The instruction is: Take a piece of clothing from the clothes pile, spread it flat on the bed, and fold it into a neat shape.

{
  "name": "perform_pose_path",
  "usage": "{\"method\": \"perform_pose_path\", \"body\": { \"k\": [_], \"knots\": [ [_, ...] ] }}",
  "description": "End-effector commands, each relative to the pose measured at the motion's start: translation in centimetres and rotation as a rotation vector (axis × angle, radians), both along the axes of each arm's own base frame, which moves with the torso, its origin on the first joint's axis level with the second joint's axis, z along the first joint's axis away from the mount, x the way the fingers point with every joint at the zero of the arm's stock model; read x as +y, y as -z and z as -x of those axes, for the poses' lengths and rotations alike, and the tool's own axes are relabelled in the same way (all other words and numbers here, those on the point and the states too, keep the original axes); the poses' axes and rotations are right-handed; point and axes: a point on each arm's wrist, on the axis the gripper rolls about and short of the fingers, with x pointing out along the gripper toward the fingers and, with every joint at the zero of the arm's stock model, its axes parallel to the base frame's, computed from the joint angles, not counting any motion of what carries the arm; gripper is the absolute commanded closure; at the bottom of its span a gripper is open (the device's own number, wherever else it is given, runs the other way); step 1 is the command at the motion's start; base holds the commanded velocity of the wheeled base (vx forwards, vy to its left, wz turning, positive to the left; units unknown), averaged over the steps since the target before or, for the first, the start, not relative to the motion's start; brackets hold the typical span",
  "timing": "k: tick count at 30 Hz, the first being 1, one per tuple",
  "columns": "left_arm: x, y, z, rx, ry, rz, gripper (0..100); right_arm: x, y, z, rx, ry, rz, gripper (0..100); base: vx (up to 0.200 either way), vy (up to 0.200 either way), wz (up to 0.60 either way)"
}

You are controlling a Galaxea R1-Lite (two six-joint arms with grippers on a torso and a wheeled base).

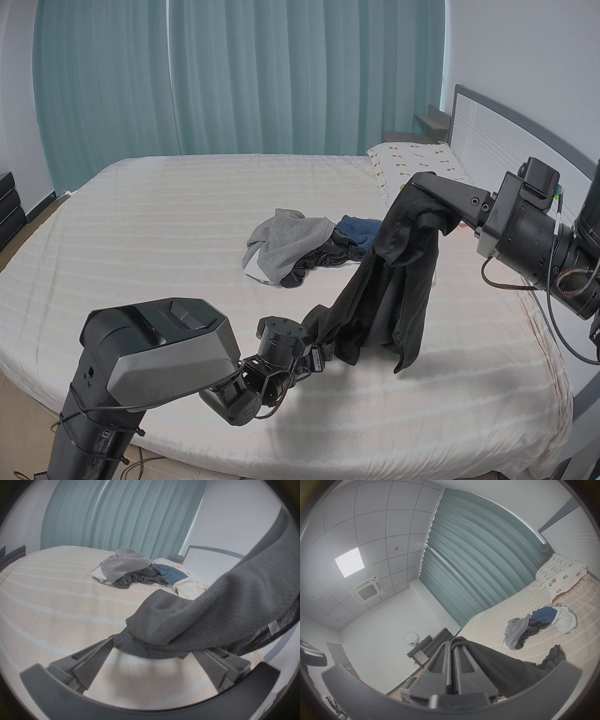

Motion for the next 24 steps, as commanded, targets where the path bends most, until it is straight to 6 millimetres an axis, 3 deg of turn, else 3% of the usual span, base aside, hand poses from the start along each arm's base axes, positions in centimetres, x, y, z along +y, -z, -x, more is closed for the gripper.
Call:
{"method": "perform_pose_path", "body": {
  "k": [1,5,8,10,11,14,19,23,24],
  "knots": [
    [-0.4,1.3,-1.1,0.005,-0.022,0.023,100,0.0,0.3,-0.4,0.011,0.009,0.006,100,0.000,0.000,0.00],
    [0.0,1.0,-0.8,0.031,-0.056,0.070,100,-0.3,0.7,-0.8,0.022,0.029,0.014,100,0.000,0.000,0.00],
    [2.0,-1.2,-0.6,0.021,-0.146,0.079,100,-0.8,1.4,-1.9,0.045,0.064,0.032,100,0.000,0.000,0.00],
    [2.3,-2.4,-0.3,0.014,-0.160,0.102,100,-1.0,1.6,-2.3,0.052,0.073,0.036,100,0.000,0.000,0.00],
    [3.1,-5.0,0.2,-0.006,-0.179,0.152,100,-1.0,2.0,-2.8,0.066,0.084,0.043,100,0.000,0.000,0.00],
    [4.4,-10.2,1.1,-0.034,-0.207,0.217,100,-0.6,3.1,-3.7,0.097,0.089,0.067,100,0.000,0.000,0.00],
    [6.0,-17.7,2.6,-0.136,-0.220,0.337,100,0.6,4.7,-5.6,0.130,0.093,0.096,100,0.000,0.000,0.00],
    [8.1,-23.0,4.1,-0.230,-0.233,0.399,100,-0.9,0.5,-7.9,-0.075,0.183,0.022,100,0.000,0.000,0.00],
    [8.2,-23.2,4.2,-0.232,-0.232,0.401,100,-1.0,0.3,-7.9,-0.079,0.184,0.020,100,0.000,0.000,0.00]
  ]
}}
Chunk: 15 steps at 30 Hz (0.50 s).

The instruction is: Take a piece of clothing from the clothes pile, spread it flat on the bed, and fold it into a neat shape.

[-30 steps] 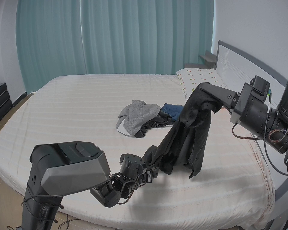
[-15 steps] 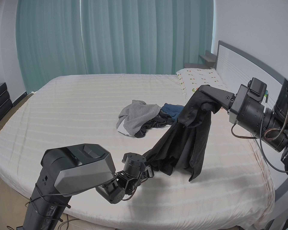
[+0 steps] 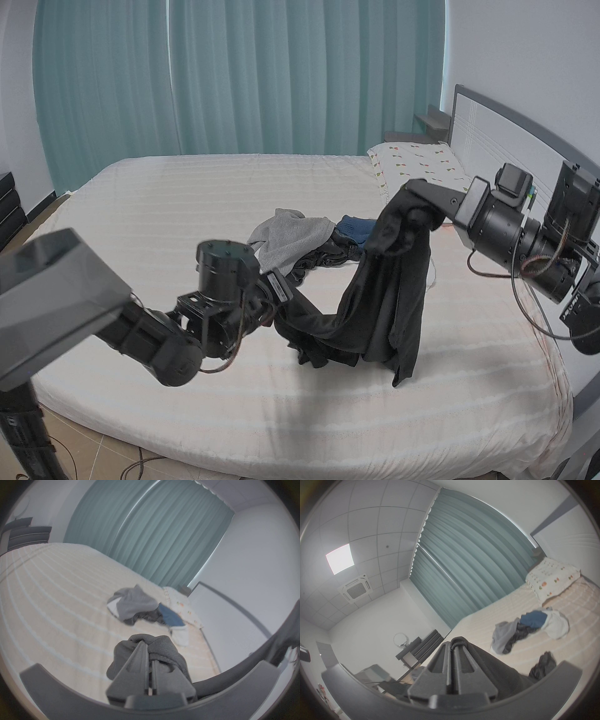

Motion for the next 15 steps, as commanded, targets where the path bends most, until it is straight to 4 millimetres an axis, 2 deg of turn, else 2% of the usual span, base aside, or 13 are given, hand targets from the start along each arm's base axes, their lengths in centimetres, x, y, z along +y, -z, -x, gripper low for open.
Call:
{"method": "perform_pose_path", "body": {
  "k": [1,4,6,7,8,9,11,14,15],
  "knots": [
    [4.4,-11.6,3.7,-0.188,-0.052,0.147,100,-1.2,-3.2,-3.7,-0.158,0.104,-0.038,100,0.000,0.000,0.00],
    [5.2,-12.1,4.8,-0.168,-0.051,0.152,100,-2.0,-3.9,-3.0,-0.177,0.116,-0.063,100,0.000,0.000,0.00],
    [5.4,-10.9,5.2,-0.125,-0.058,0.162,100,-2.2,-1.8,-2.4,-0.108,0.109,-0.036,100,0.000,0.000,0.00],
    [5.5,-10.1,5.4,-0.095,-0.061,0.169,100,-2.2,0.0,-2.1,-0.045,0.100,-0.012,100,0.000,0.000,0.00],
    [5.5,-10.1,5.4,-0.095,-0.061,0.169,100,-2.2,0.0,-2.1,-0.045,0.100,-0.012,100,0.000,0.000,0.00],
    [5.6,-9.0,5.7,-0.051,-0.058,0.182,100,-2.3,2.7,-1.7,0.033,0.096,0.022,100,0.000,0.000,0.00],
    [5.7,-7.9,5.9,-0.006,-0.048,0.190,100,-2.4,4.8,-1.7,0.088,0.108,0.034,100,0.000,0.000,0.00],
    [5.8,-6.3,6.2,0.066,-0.023,0.211,100,-2.6,6.7,-1.6,0.174,0.109,-0.024,100,0.000,0.000,0.00],
    [5.8,-6.3,6.2,0.066,-0.023,0.211,100,-2.6,6.7,-1.6,0.174,0.109,-0.024,100,0.000,0.000,0.00]
  ]
}}
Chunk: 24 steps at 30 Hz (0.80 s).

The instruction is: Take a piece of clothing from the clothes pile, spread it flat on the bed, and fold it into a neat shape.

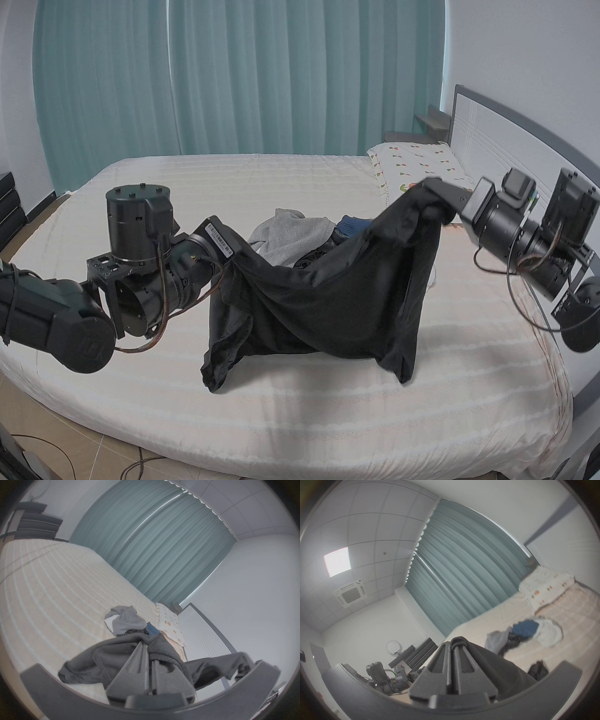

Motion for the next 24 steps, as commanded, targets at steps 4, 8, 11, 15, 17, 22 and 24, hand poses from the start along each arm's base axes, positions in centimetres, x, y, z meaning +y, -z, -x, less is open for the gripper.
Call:
{"method": "perform_pose_path", "body": {
  "k": [4,8,11,15,17,22,24],
  "knots": [
    [0.1,4.3,0.8,0.178,0.039,0.107,100,0.0,7.9,-0.2,0.313,0.002,-0.088,100,0.000,0.000,0.00],
    [-0.3,5.9,1.1,0.228,0.048,0.085,100,0.2,9.3,-0.8,0.348,0.031,-0.072,100,0.000,0.000,0.00],
    [-0.2,6.1,1.5,0.239,0.053,0.080,100,0.3,9.8,-0.2,0.370,0.029,-0.060,100,0.000,0.000,0.00],
    [-0.2,6.9,2.2,0.273,0.060,0.073,100,0.0,10.0,0.2,0.380,0.033,-0.059,100,-0.050,0.000,0.00],
    [-0.2,7.1,2.4,0.283,0.060,0.073,100,0.0,10.1,0.2,0.382,0.035,-0.058,100,-0.200,0.000,0.00],
    [-0.2,7.3,2.5,0.293,0.055,0.087,100,0.0,10.4,0.6,0.395,0.029,-0.051,100,-0.120,0.000,0.00],
    [-0.2,7.2,2.4,0.292,0.055,0.088,100,0.0,10.4,0.6,0.396,0.029,-0.050,100,0.000,0.000,0.00]
  ]
}}
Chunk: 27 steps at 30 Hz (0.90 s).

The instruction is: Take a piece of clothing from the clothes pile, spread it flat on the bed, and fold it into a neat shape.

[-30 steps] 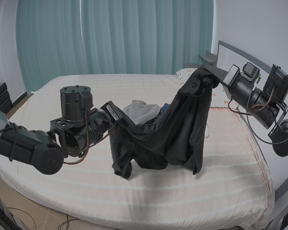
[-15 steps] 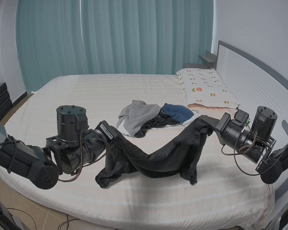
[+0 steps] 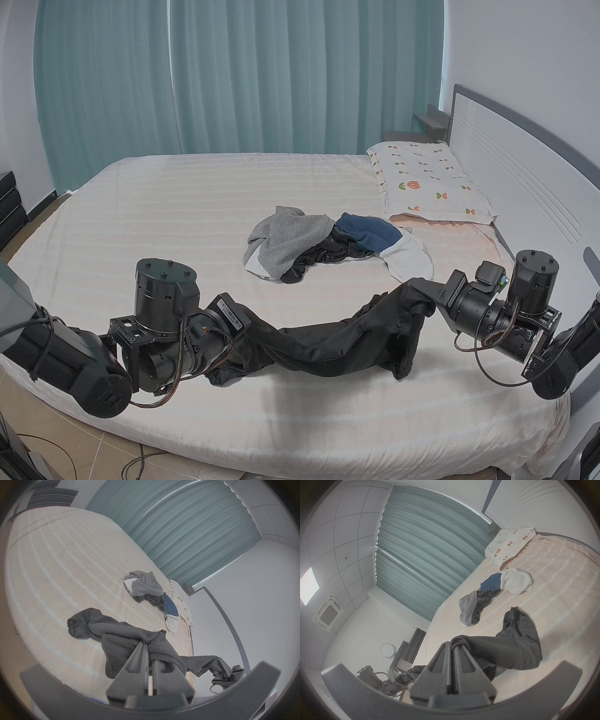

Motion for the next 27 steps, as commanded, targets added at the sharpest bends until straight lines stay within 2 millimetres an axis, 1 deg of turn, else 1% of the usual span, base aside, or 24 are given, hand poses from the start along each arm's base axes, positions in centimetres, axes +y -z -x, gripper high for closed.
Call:
{"method": "perform_pose_path", "body": {
  "k": [1,11,15,27],
  "knots": [
    [-0.07,0.18,-0.05,0.004,0.001,-0.004,100,0.02,0.24,0.07,0.009,-0.002,0.005,100,0.000,0.000,0.00],
    [0.11,-0.33,-0.36,-0.015,-0.023,0.038,100,0.34,0.40,0.20,0.015,-0.013,0.006,100,0.000,0.000,0.00],
    [0.12,-0.37,-0.34,-0.015,-0.023,0.043,100,0.43,0.42,0.24,0.013,0.016,0.012,100,0.000,0.200,0.00],
    [-0.06,-0.03,-0.11,-0.001,-0.013,0.035,100,0.70,0.24,0.41,0.005,0.017,0.012,100,0.000,0.200,0.00]
  ]
}}
